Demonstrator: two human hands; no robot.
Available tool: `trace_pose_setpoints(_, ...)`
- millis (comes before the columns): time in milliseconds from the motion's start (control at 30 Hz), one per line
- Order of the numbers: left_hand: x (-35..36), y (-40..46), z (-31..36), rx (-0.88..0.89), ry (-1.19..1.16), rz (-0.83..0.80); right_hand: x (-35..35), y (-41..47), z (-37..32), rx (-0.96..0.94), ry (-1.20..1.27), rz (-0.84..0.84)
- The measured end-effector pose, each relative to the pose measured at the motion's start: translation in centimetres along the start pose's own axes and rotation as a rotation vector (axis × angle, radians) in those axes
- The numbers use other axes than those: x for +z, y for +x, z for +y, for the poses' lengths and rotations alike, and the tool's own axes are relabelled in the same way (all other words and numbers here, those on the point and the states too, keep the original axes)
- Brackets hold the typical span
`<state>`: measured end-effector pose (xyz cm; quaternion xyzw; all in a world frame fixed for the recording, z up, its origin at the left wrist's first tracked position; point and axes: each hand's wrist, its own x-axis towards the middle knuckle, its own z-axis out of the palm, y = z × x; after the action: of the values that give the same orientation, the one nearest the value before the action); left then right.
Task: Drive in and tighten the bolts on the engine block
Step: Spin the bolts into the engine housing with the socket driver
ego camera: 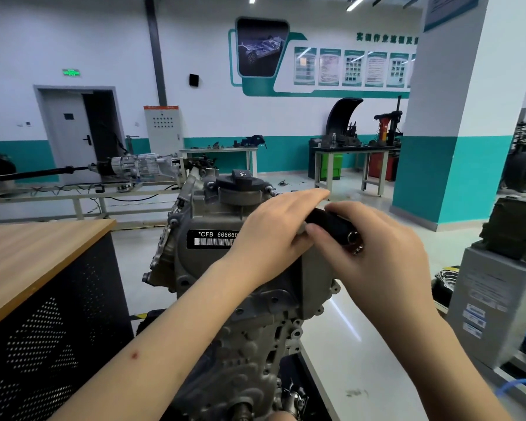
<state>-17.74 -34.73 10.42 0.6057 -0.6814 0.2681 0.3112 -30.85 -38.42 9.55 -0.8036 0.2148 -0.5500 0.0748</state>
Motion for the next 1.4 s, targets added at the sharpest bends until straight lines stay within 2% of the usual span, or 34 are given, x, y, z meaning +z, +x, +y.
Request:
trace_pose_setpoints(133,0.5,0.3,0.2,-0.057,0.029,0.048,0.3,0.4,-0.5,0.119,-0.087,-0.117)
trace_pose_setpoints(300,0.6,0.3,-0.4,-0.045,0.000,-0.030,-0.5,-0.2,-0.6,-0.049,-0.206,-0.165)
trace_pose_setpoints(467,0.4,0.4,-0.4,-0.093,-0.173,-0.057,-0.7,-0.3,-0.7,-0.101,-0.176,-0.048)
trace_pose_setpoints(600,0.6,0.1,-0.2,-0.087,-0.185,-0.017,-0.5,0.2,-1.0,0.043,-0.150,-0.112)
trace_pose_setpoints(700,0.8,0.1,-0.3,-0.128,-0.179,0.030,-0.3,0.4,-0.8,0.085,-0.234,-0.144)
trace_pose_setpoints(833,0.8,0.3,-0.4,-0.153,-0.241,0.020,-0.6,0.0,-0.6,-0.039,-0.226,-0.181)
trace_pose_setpoints(933,0.9,0.3,-0.6,-0.143,-0.273,0.024,-0.7,-0.6,-0.6,-0.137,-0.193,-0.067)
trace_pose_setpoints(1067,1.1,0.2,-0.5,-0.128,-0.268,0.048,-0.4,-0.4,-0.6,-0.056,-0.134,0.000)
trace_pose_setpoints(1167,1.4,0.3,-0.3,-0.102,-0.235,0.117,-0.1,0.0,-0.6,0.039,-0.092,-0.043)
trace_pose_setpoints(1300,2.0,0.2,0.3,-0.101,-0.263,0.156,-0.3,0.0,-0.6,-0.007,-0.042,-0.047)
trace_pose_setpoints(1400,2.0,0.3,0.4,-0.100,-0.295,0.131,-0.6,-0.5,-0.5,-0.093,-0.105,-0.073)
